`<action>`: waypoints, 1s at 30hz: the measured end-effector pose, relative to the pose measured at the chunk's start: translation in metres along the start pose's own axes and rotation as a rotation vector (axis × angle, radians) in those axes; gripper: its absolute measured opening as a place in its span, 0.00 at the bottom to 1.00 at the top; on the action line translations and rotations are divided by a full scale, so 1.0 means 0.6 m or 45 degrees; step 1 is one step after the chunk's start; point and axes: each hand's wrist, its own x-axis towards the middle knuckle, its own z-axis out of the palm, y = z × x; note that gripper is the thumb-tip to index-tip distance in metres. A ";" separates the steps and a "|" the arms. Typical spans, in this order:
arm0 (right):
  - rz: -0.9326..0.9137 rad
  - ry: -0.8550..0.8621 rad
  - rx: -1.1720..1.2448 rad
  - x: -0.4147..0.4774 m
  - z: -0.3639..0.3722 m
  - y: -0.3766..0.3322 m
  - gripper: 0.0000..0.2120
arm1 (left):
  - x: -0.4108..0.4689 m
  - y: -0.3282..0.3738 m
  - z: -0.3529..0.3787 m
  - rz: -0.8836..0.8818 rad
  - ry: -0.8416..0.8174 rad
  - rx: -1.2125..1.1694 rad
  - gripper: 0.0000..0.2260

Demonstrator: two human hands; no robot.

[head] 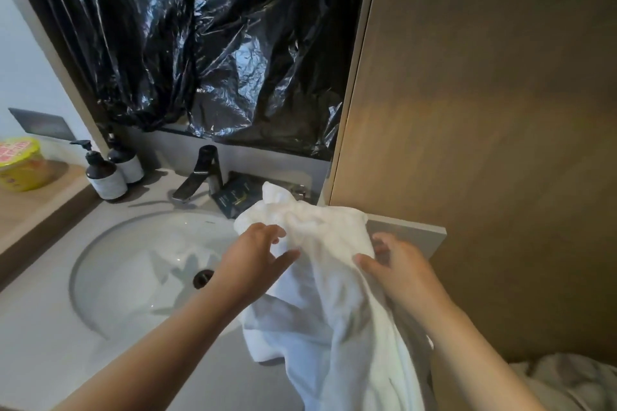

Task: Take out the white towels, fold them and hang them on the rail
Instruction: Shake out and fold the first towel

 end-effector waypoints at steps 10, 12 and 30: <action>0.036 0.279 0.313 -0.025 0.015 -0.001 0.13 | 0.021 -0.006 0.016 0.080 -0.234 -0.125 0.25; 0.022 0.301 0.350 -0.027 0.010 -0.006 0.13 | 0.020 -0.008 0.014 0.082 -0.239 -0.167 0.29; -0.211 0.567 0.594 -0.041 -0.079 -0.079 0.09 | 0.031 0.019 -0.016 0.194 0.049 -0.632 0.32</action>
